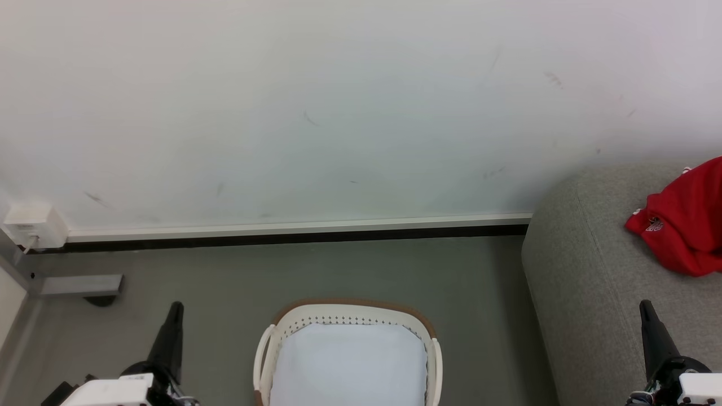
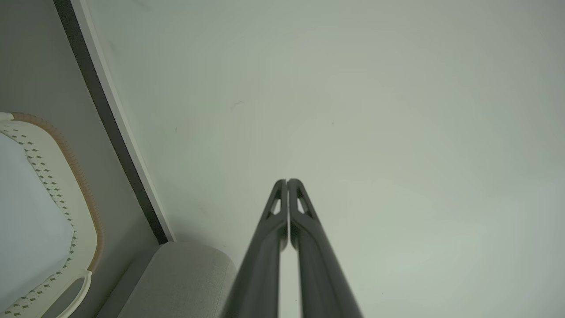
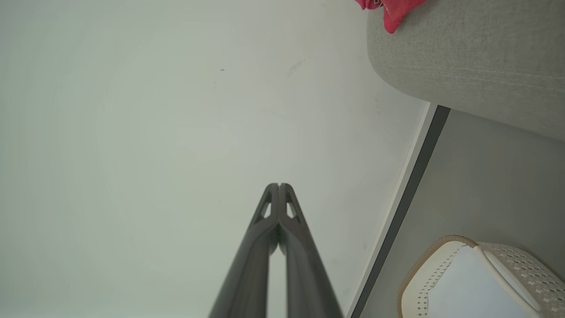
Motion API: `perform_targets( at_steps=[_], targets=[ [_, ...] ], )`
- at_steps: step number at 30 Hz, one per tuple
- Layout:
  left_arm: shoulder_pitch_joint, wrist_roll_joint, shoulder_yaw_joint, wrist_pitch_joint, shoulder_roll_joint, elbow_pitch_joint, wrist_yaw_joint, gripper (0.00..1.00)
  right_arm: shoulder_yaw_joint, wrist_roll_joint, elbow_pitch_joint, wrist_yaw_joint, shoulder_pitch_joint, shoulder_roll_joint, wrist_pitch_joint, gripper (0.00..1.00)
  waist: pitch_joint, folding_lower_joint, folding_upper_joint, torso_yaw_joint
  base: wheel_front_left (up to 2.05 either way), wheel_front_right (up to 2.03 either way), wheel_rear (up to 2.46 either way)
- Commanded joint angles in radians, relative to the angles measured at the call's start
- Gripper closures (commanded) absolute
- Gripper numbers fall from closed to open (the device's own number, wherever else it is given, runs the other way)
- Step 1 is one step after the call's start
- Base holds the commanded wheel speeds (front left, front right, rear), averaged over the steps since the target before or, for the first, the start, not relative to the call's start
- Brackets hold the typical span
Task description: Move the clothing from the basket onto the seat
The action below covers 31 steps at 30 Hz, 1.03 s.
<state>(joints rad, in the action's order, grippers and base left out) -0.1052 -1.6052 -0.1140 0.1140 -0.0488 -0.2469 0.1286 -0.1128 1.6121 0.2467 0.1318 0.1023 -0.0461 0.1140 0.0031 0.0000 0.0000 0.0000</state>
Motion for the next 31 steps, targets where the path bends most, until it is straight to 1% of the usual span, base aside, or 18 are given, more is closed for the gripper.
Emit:
perform_targets(
  at_steps=[1,31],
  targets=[
    [-0.009,-0.014,-0.002,0.004,-0.002,0.003,0.004,1.00,-0.004,0.002,-0.005,-0.002,0.013,-0.008,0.004,1.00,0.000,0.0000,0.0000,0.000,0.00,0.00,0.00],
    [-0.009,-0.014,-0.001,0.004,-0.002,0.003,0.004,1.00,-0.004,0.002,-0.005,-0.002,0.013,-0.008,0.003,1.00,0.000,0.0000,0.0000,0.000,0.00,0.00,0.00]
  ],
)
